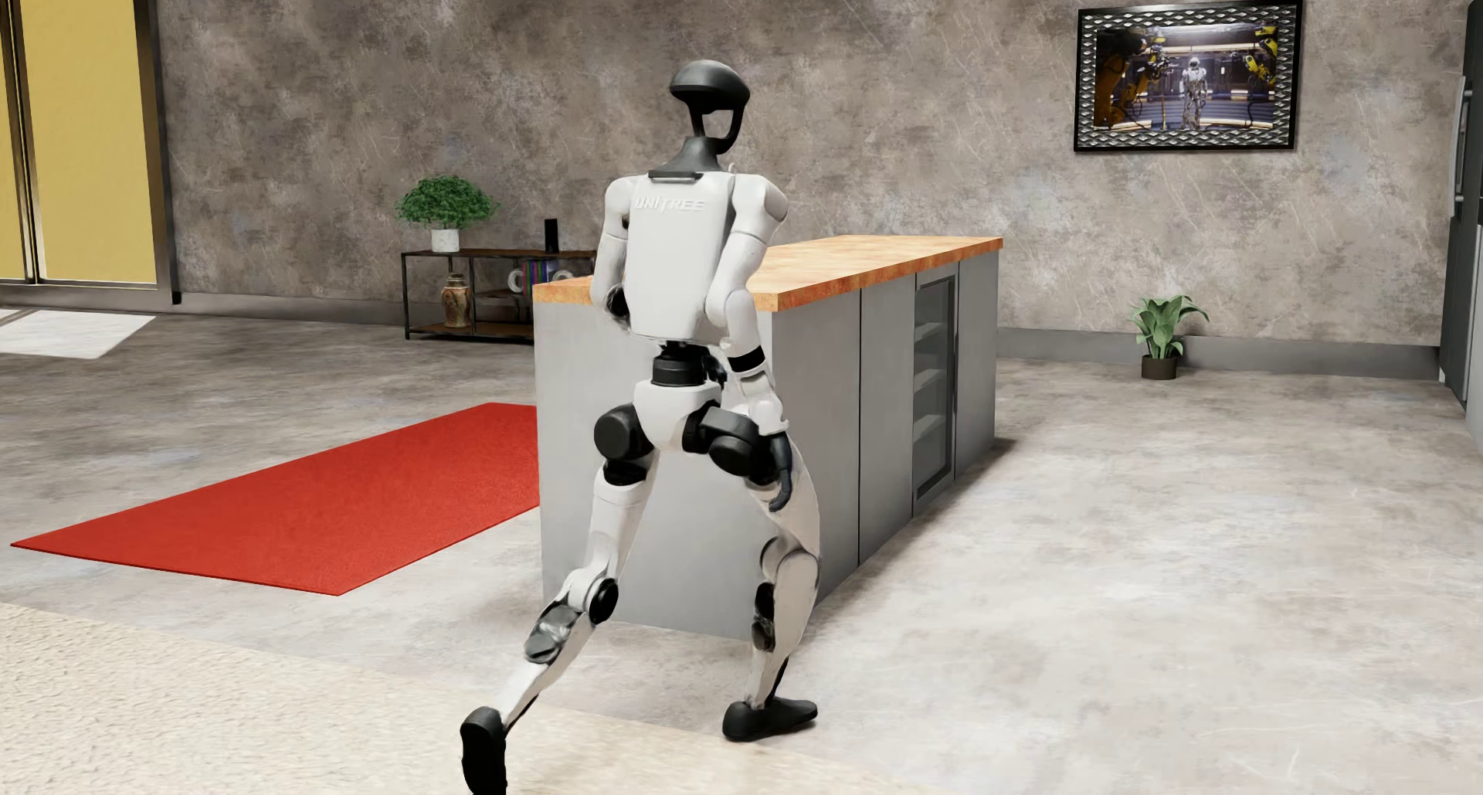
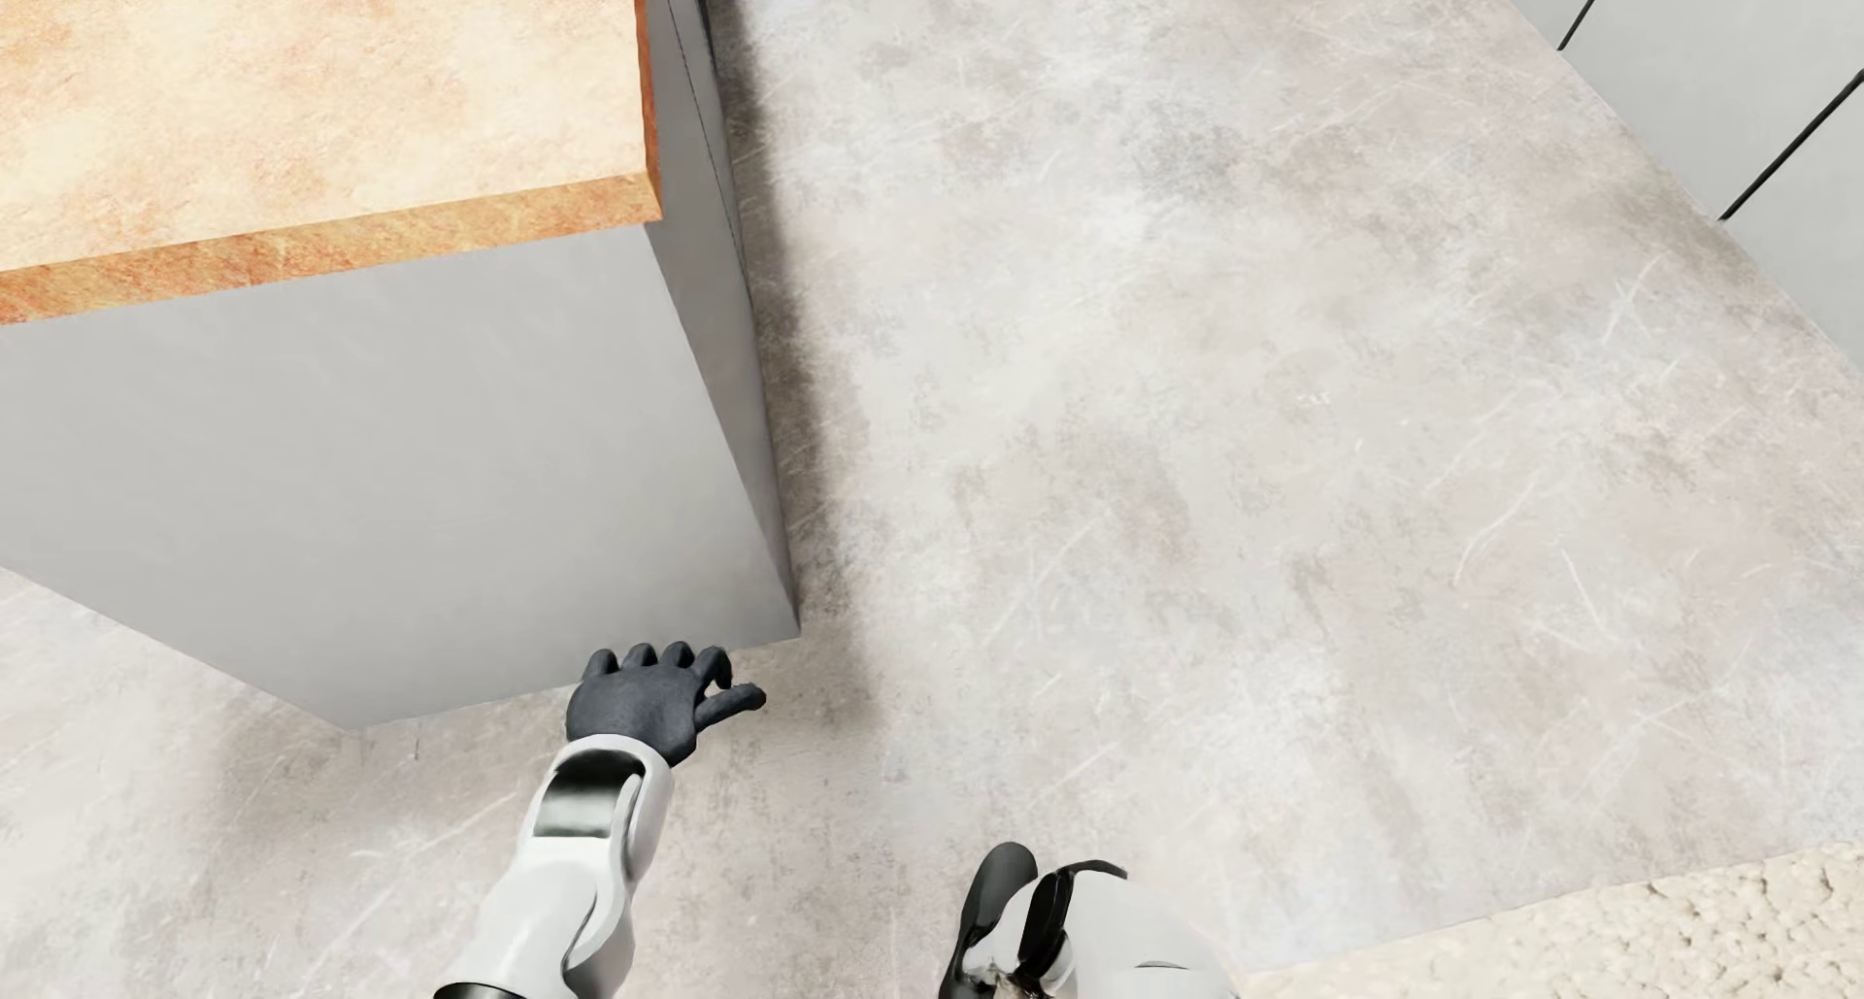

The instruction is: Go around the counter

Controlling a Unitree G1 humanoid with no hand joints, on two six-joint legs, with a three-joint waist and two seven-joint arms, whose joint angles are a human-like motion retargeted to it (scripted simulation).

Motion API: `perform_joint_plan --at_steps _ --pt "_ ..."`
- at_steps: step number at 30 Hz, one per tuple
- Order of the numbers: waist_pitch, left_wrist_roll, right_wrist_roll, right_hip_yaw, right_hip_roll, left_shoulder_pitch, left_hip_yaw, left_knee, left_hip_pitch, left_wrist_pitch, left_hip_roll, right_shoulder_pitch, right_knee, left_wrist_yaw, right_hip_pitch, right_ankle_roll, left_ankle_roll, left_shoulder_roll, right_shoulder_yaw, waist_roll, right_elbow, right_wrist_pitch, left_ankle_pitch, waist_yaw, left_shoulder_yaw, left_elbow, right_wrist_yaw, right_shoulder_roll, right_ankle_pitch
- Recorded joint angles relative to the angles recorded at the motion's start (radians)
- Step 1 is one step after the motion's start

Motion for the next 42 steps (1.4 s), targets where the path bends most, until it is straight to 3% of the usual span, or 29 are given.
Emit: perform_joint_plan --at_steps 2,5,7,8,10,12,13,15,17,18,19,20,21,22,23,24,25,26,28,30,32,33,35,36,37,38,39,40,42 --pt "0.011 0.087 -0.035 0.009 0.083 0.085 -0.134 0.353 -0.236 0.068 -0.017 -0.044 0.002 -0.017 0.087 0.008 0.052 -0.063 0.055 0.034 -0.047 -0.012 -0.003 0.024 0.027 0.184 0.005 -0.008 -0.084" --pt "0.013 0.08 0.016 0.072 0.193 0.18 -0.276 0.509 -0.555 0.177 -0.167 -0.083 -0.123 -0.107 0.272 0.029 0.086 -0.167 0.093 0.048 -0.181 -0.058 -0.064 0.062 0.125 0.519 -0.043 -0.02 -0.142" --pt "0.007 0.135 0.081 0.163 0.243 0.303 -0.263 0.35 -0.696 0.116 -0.162 -0.124 -0.191 -0.196 0.386 0.045 0.132 -0.184 0.149 0.04 -0.245 -0.101 -0.069 0.089 0.108 0.56 -0.036 -0.066 -0.182" --pt "0.004 0.149 0.102 0.216 0.263 0.38 -0.197 0.203 -0.742 0.071 -0.107 -0.155 -0.211 -0.18 0.434 0.052 0.179 -0.198 0.189 0.037 -0.274 -0.103 -0.073 0.104 0.116 0.527 -0.024 -0.092 -0.205" --pt "-0.002 0.089 0.126 0.311 0.296 0.531 -0.003 -0.229 -0.758 0.028 -0.036 -0.215 -0.243 -0.094 0.527 0.063 0.19 -0.262 0.264 0.036 -0.301 -0.105 -0.055 0.131 0.192 0.459 -0.01 -0.137 -0.253" --pt "-0.008 0.024 0.137 0.355 0.311 0.607 0.015 -0.713 -0.744 0.011 -0.138 -0.252 -0.321 -0.078 0.648 0.075 0.066 -0.309 0.301 0.037 -0.275 -0.077 -0.044 0.142 0.232 0.449 -0.025 -0.157 -0.262" --pt "-0.01 0.042 0.137 0.365 0.313 0.62 -0.092 -0.828 -0.756 0.001 -0.198 -0.258 -0.352 -0.12 0.714 0.084 -0.07 -0.302 0.313 0.035 -0.242 -0.05 -0.102 0.146 0.21 0.456 -0.025 -0.16 -0.266" --pt "-0.014 0.148 0.117 0.348 0.315 0.611 -0.019 -0.708 -0.783 -0.03 -0.234 -0.249 -0.34 -0.173 0.822 0.089 -0.014 -0.265 0.331 0.036 -0.14 0.006 -0.098 0.144 0.151 0.435 -0.017 -0.168 -0.244" --pt "-0.015 0.158 0.074 0.348 0.275 0.617 0.009 -0.508 -0.787 -0.007 -0.249 -0.229 -0.236 -0.104 0.874 0.092 0.201 -0.288 0.374 0.016 -0.008 0.057 -0.007 0.169 0.213 0.339 0.022 -0.177 -0.108" --pt "-0.013 0.123 0.05 0.35 0.235 0.632 0.035 -0.42 -0.772 0.013 -0.244 -0.208 -0.086 -0.048 0.848 0.134 0.28 -0.322 0.391 0.0 0.066 0.076 0.008 0.182 0.268 0.282 0.029 -0.176 -0.001" --pt "-0.009 0.026 0.029 0.368 0.199 0.629 0.058 -0.331 -0.755 0.046 -0.238 -0.188 0.123 0.0 0.788 0.223 0.324 -0.371 0.401 -0.017 0.123 0.091 -0.06 0.191 0.348 0.243 0.045 -0.173 0.101" --pt "-0.003 -0.074 0.014 0.386 0.156 0.601 0.079 -0.28 -0.713 0.079 -0.238 -0.166 0.345 0.035 0.697 0.265 0.321 -0.407 0.398 -0.032 0.158 0.098 -0.134 0.192 0.411 0.228 0.051 -0.169 0.231" --pt "0.002 -0.158 0.016 0.414 0.12 0.525 0.092 -0.266 -0.655 0.126 -0.251 -0.131 0.533 0.068 0.588 0.256 0.319 -0.42 0.369 -0.046 0.13 0.1 -0.194 0.185 0.454 0.251 0.054 -0.175 0.239" --pt "0.004 -0.16 0.031 0.428 0.078 0.452 0.096 -0.286 -0.585 0.15 -0.27 -0.088 0.673 0.09 0.476 0.216 0.319 -0.398 0.322 -0.057 0.093 0.091 -0.234 0.172 0.446 0.33 0.039 -0.171 0.152" --pt "0.005 -0.082 0.057 0.432 0.025 0.353 0.091 -0.328 -0.505 0.179 -0.295 -0.041 0.758 0.08 0.367 0.194 0.316 -0.36 0.263 -0.064 0.052 0.079 -0.258 0.152 0.385 0.432 -0.002 -0.152 0.112" --pt "0.004 0.068 0.088 0.429 -0.025 0.248 0.072 -0.385 -0.42 0.173 -0.321 0.004 0.787 0.045 0.268 0.17 0.312 -0.307 0.209 -0.069 0.007 0.055 -0.274 0.126 0.264 0.528 -0.027 -0.131 0.099" --pt "0.0 0.207 0.105 0.421 -0.065 0.155 0.044 -0.435 -0.341 0.114 -0.346 0.039 0.767 0.026 0.179 0.144 0.308 -0.263 0.171 -0.072 -0.03 0.039 -0.289 0.098 0.146 0.568 -0.035 -0.121 0.095" --pt "-0.006 0.262 0.11 0.405 -0.089 0.075 0.011 -0.478 -0.271 0.048 -0.364 0.065 0.698 0.033 0.101 0.139 0.304 -0.241 0.151 -0.072 -0.066 0.021 -0.308 0.072 0.094 0.55 -0.044 -0.12 0.089" --pt "-0.015 0.193 0.1 0.369 -0.103 -0.056 -0.058 -0.535 -0.146 -0.034 -0.392 0.1 0.428 0.045 -0.003 0.13 0.294 -0.229 0.139 -0.069 -0.113 -0.014 -0.357 0.031 0.106 0.429 -0.042 -0.133 0.094" --pt "-0.022 0.035 0.092 0.372 -0.06 -0.158 -0.108 -0.577 -0.044 -0.082 -0.409 0.117 -0.025 0.064 -0.036 0.201 0.278 -0.216 0.116 -0.068 -0.136 -0.018 -0.413 0.016 0.117 0.275 -0.038 -0.125 0.123" --pt "-0.028 -0.062 0.091 0.423 0.011 -0.214 -0.137 -0.642 0.065 -0.095 -0.411 0.12 -0.489 0.08 -0.024 0.268 0.263 -0.174 0.106 -0.068 -0.128 -0.011 -0.435 0.018 0.082 0.108 -0.01 -0.11 0.081" --pt "-0.027 -0.093 0.081 0.336 0.023 -0.214 -0.133 -0.648 0.114 -0.092 -0.409 0.117 -0.532 0.094 -0.037 0.357 0.263 -0.158 0.115 -0.071 -0.116 -0.012 -0.433 0.025 0.072 0.03 0.024 -0.112 0.06" --pt "-0.028 -0.175 0.029 0.295 0.052 -0.17 -0.113 -0.587 0.193 -0.085 -0.375 0.115 -0.365 0.096 -0.046 0.243 0.247 -0.149 0.133 -0.062 -0.094 -0.014 -0.367 0.015 0.068 -0.072 0.064 -0.116 0.096" --pt "-0.029 -0.175 0.025 0.289 0.067 -0.142 -0.114 -0.507 0.202 -0.069 -0.343 0.126 -0.288 0.093 -0.041 0.159 0.231 -0.139 0.107 -0.05 -0.093 -0.003 -0.28 0.007 0.052 -0.083 0.049 -0.091 0.201" --pt "-0.027 -0.125 0.039 0.256 0.056 -0.109 -0.098 -0.353 0.176 -0.05 -0.303 0.139 -0.179 0.096 -0.033 0.155 0.203 -0.126 0.072 -0.034 -0.086 0.004 -0.158 0.0 0.025 -0.072 0.016 -0.058 0.238" --pt "-0.023 -0.037 0.056 0.234 0.055 -0.07 -0.076 -0.122 0.106 -0.018 -0.255 0.139 -0.068 0.111 -0.03 0.103 0.082 -0.118 0.042 -0.016 -0.064 0.021 -0.072 -0.006 0.003 -0.046 -0.007 -0.033 0.175" --pt "-0.02 0.044 0.069 0.212 0.062 -0.027 -0.068 0.106 0.013 0.012 -0.195 0.128 0.002 0.14 0.001 0.103 0.058 -0.127 0.023 0.003 -0.03 0.05 0.048 -0.004 -0.005 0.004 -0.004 -0.015 0.095" --pt "-0.017 0.058 0.066 0.196 0.077 0.017 -0.076 0.292 -0.087 0.033 -0.145 0.11 0.032 0.164 0.055 0.109 0.086 -0.163 0.022 0.023 0.003 0.063 0.037 0.005 0.02 0.074 0.017 -0.014 0.027" --pt "-0.013 -0.042 -0.014 0.186 0.12 0.096 -0.099 0.508 -0.306 0.123 -0.1 0.06 -0.002 0.195 0.195 0.12 0.142 -0.247 0.068 0.054 0.038 0.064 -0.069 0.039 0.161 0.26 0.04 -0.039 -0.057"
